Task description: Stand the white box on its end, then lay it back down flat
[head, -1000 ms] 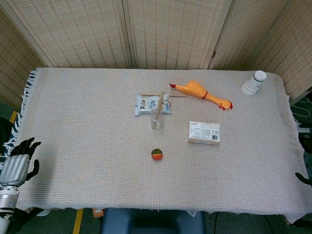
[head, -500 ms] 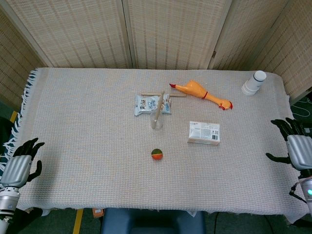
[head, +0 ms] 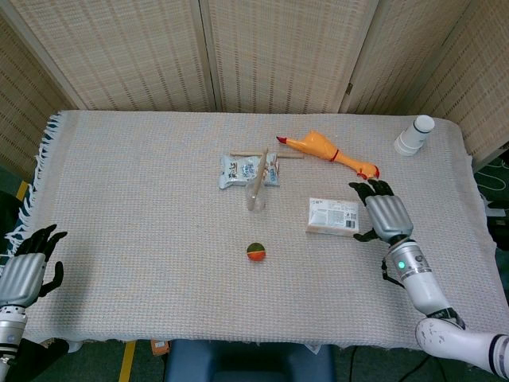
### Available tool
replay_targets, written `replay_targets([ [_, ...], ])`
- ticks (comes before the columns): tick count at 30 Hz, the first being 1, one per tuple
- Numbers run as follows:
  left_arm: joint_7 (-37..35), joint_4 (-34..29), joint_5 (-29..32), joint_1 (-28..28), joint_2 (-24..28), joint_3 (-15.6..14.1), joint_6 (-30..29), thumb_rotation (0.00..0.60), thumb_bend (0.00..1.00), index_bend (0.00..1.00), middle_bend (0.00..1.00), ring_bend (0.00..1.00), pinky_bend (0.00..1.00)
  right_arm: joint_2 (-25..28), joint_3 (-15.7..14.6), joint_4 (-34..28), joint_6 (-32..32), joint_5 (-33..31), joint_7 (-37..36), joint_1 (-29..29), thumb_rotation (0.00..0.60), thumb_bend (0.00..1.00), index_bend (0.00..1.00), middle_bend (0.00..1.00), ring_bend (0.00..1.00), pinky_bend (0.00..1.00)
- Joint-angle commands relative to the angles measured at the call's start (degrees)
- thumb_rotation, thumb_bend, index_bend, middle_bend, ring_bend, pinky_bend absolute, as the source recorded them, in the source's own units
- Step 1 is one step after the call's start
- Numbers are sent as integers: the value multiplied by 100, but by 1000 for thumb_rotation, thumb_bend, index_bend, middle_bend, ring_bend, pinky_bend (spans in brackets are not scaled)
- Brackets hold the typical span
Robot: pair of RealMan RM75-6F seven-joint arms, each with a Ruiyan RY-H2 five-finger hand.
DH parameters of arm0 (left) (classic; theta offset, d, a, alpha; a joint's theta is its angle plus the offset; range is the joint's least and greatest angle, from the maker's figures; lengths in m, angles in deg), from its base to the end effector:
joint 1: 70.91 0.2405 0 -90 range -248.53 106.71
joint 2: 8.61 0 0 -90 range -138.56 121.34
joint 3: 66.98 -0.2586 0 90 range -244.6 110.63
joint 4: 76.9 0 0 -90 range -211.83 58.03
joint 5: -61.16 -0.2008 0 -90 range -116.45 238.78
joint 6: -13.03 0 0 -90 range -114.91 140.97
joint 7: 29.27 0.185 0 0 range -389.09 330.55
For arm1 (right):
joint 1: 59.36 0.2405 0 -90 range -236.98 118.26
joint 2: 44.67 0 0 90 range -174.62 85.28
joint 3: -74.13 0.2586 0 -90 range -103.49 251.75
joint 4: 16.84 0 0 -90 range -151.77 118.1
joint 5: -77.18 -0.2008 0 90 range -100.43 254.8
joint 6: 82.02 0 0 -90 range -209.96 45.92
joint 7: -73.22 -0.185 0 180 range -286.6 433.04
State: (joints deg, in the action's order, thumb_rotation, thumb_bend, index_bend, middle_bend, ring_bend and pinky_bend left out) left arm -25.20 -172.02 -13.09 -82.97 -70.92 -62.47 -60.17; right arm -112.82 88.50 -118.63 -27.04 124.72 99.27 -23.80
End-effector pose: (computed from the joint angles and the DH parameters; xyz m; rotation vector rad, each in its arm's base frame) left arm -0.3166 0.2621 0.1569 -1.4034 -1.0158 -0.7673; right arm -0.2000 -0.3741 0.0874 1.6280 -1.0855 0.7443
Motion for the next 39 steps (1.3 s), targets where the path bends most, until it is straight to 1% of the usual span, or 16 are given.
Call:
replay_targets([
  [1, -24, 6, 12, -4, 10, 2, 18, 600, 615, 145, 0, 0, 111, -549, -9, 190, -74, -619, 530, 527, 600, 62, 107, 134, 74, 0],
  [4, -68, 7, 13, 4, 29, 4, 18, 600, 615, 145, 0, 0, 112, -828, -25, 402, -33, -858, 627, 717, 600, 62, 107, 133, 74, 0],
  [7, -130, 5, 17, 14, 53, 13, 9, 600, 615, 145, 0, 0, 112, -1027, -80, 616, 41, -959, 662, 808, 600, 63, 110, 133, 75, 0],
  [11, -196, 1, 5, 17, 73, 11, 20, 600, 615, 145, 0, 0, 112, -1153, -154, 885, 147, -982, 606, 811, 600, 63, 112, 133, 75, 0],
  [17, -234, 9, -15, -12, 62, -15, 107, 600, 615, 145, 0, 0, 111, -1315, -169, 1369, 170, -994, 400, 798, 600, 63, 120, 133, 75, 0],
  [24, -306, 44, -25, -39, 54, -31, 184, 600, 616, 145, 0, 0, 111, -1625, -121, 1782, -67, -1020, 202, 925, 600, 63, 122, 134, 75, 0],
  [29, -401, 90, 1, -39, 70, -15, 204, 600, 615, 145, 0, 0, 111, -1799, -117, 1956, -160, -1149, 238, 1038, 600, 62, 125, 133, 74, 0],
  [39, -517, 116, -4, -31, 92, -4, 202, 600, 616, 144, 0, 0, 111, -2092, -178, 2372, -270, -1447, 409, 1194, 600, 63, 170, 134, 75, 0],
])
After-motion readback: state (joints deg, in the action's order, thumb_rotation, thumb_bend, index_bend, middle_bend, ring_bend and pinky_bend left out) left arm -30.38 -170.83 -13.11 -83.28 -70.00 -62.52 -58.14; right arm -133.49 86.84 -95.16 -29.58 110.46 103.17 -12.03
